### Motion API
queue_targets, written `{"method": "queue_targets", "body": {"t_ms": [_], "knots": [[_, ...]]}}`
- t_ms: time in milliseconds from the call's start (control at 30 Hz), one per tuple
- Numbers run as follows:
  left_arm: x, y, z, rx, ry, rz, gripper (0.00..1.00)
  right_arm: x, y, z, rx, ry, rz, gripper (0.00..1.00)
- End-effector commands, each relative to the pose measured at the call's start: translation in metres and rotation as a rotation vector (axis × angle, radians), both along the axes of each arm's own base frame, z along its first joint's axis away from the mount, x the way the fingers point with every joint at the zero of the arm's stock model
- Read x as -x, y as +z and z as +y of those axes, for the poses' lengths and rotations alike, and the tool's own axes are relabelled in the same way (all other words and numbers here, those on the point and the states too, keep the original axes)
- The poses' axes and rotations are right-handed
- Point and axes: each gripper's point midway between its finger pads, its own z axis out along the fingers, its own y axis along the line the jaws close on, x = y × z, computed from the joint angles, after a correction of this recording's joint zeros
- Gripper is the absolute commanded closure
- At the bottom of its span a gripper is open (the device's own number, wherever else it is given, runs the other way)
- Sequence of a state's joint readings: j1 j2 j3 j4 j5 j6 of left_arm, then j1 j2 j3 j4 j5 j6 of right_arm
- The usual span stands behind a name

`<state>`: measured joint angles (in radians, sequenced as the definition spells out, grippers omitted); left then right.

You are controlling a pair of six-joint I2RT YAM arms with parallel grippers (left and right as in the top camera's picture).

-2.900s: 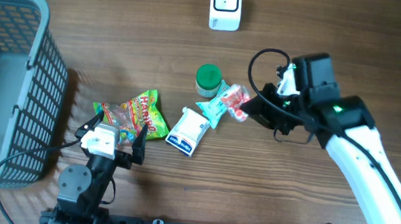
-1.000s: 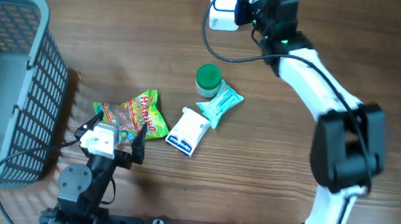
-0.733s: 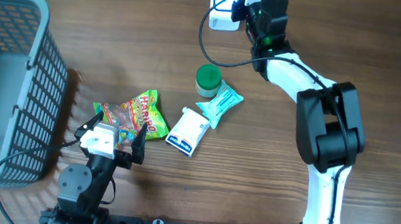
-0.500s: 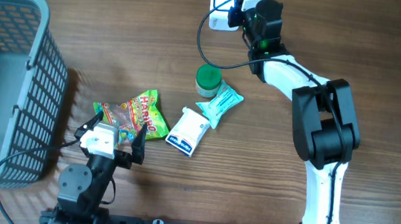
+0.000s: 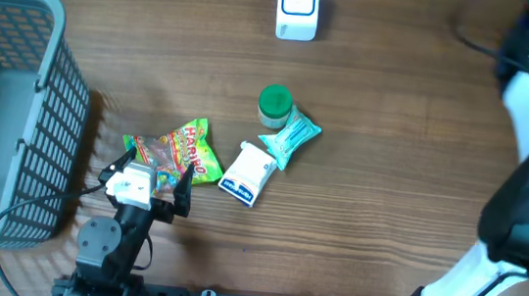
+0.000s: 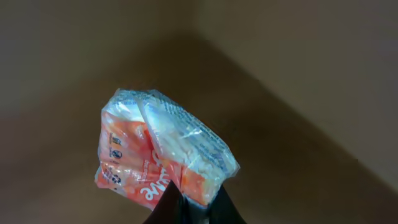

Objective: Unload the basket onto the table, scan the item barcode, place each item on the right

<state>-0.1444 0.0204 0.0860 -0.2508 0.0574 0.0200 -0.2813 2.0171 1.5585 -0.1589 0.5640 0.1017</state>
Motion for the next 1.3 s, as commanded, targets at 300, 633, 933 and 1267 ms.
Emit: {"method": "queue_targets", "body": {"t_ms": [300,633,933,1267], "knots": [[0.000,-0.003,0.000,0.007,0.003,0.004,0.00,0.128,-0.108,-0.152,-0.121,-0.221,0.331,0.14],[0.000,-0.003,0.000,0.007,0.003,0.004,0.00,0.029,0.038,0.170,-0.631,0.622,0.007,0.00],[0.000,-0.003,0.000,0.008,0.003,0.004,0.00,0.123,-0.039,0.450,-0.665,1.138,0.573,0.00],[0.000,-0.003,0.000,0.008,0.003,0.004,0.00,0.194,-0.077,0.469,-0.650,0.765,0.748,0.00]]}}
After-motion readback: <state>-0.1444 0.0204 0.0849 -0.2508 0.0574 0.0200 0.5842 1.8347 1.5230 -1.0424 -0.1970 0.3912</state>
